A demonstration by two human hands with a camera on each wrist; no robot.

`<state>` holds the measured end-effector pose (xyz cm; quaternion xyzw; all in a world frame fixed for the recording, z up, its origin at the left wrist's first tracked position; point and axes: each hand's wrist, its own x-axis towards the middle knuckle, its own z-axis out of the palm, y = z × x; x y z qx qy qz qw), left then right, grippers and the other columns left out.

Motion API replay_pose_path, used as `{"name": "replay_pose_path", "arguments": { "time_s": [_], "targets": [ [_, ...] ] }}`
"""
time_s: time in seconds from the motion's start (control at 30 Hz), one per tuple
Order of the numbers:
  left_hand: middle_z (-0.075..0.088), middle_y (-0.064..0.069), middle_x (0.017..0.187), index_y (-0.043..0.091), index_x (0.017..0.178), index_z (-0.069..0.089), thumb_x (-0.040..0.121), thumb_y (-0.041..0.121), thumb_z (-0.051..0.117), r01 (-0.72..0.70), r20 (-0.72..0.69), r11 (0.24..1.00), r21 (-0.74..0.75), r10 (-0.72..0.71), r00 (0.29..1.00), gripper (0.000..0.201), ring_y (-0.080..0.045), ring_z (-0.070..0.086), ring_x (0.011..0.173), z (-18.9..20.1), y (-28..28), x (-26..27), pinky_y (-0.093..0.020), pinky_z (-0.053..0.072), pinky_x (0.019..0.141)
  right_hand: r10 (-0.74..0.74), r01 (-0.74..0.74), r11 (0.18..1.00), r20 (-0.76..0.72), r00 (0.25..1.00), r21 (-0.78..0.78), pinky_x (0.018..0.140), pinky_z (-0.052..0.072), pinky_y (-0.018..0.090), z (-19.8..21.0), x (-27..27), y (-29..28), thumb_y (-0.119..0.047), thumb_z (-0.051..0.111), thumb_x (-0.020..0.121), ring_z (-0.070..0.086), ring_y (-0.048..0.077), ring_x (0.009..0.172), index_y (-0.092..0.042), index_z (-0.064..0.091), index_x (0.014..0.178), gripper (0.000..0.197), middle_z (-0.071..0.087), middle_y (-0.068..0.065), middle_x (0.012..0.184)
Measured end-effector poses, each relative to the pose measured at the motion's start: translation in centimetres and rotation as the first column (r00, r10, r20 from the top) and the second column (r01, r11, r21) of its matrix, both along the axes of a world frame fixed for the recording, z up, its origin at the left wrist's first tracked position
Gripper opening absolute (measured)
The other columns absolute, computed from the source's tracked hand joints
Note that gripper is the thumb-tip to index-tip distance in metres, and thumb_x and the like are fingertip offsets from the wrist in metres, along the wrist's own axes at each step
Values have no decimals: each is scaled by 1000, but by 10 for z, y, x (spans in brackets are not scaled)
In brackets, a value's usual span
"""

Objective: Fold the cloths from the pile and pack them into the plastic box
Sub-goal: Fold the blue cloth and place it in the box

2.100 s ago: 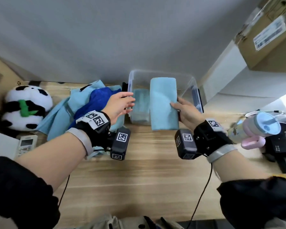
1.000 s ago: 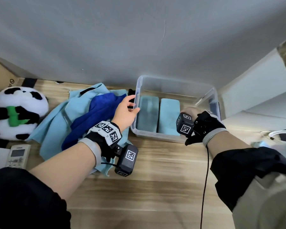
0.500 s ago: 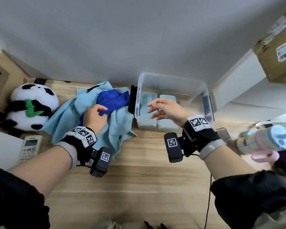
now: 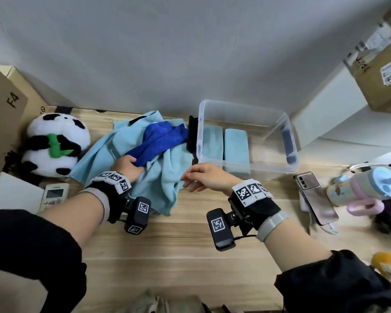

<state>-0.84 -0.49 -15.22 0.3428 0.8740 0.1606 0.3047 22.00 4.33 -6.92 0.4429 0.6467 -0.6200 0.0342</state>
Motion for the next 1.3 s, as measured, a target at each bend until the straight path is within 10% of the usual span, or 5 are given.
{"name": "replay_pose_path", "arguments": {
  "time_s": [0.17, 0.43, 0.57, 1.07, 1.3],
  "targets": [
    [64, -17, 112, 10, 100, 64, 87, 30, 58, -5, -90, 999, 51, 10, 996, 24, -38, 56, 108, 7, 0, -6, -38, 42, 91, -25, 25, 1000, 40, 999, 9, 65, 43, 18, -7, 0, -2, -18, 43, 98, 60, 8, 69, -18, 60, 90, 18, 65, -3, 83],
    [53, -2, 68, 18, 79, 47, 94, 15, 51, -101, 373, 875, 473, -95, 923, 16, -10, 50, 61, 76, 8, 6, -14, 37, 55, -124, 143, 975, -118, 985, 172, 68, 45, 20, 4, -28, -8, -14, 52, 93, 60, 13, 77, -16, 57, 99, 8, 63, 1, 92],
    [54, 1, 66, 21, 74, 47, 93, 12, 53, -153, 439, 780, 607, -169, 883, 23, 8, 51, 43, 115, 8, 27, -9, 38, 50, -127, 236, 892, -286, 950, 386, 80, 49, 17, 19, -38, -17, -22, 71, 82, 59, 8, 87, -16, 51, 117, 41, 59, -1, 108],
    [65, -3, 95, 20, 94, 59, 79, 25, 72, -140, 687, 814, 564, -369, 626, 20, -12, 62, 79, 171, -19, 107, -25, 47, 73, -215, 490, 734, -524, 824, 470, 60, 41, 30, 75, 40, -38, -22, 68, 82, 51, 14, 61, -22, 48, 75, 21, 58, -1, 63],
    [54, 0, 116, 27, 100, 57, 59, 42, 81, 344, 304, 756, 557, -571, 762, 50, -14, 58, 101, 140, -39, 157, -26, 49, 90, -379, 570, 718, -461, 802, 401, 62, 39, 33, 54, 82, -47, -28, 66, 84, 47, 16, 63, -16, 46, 72, 27, 53, 9, 66]
  ]
}}
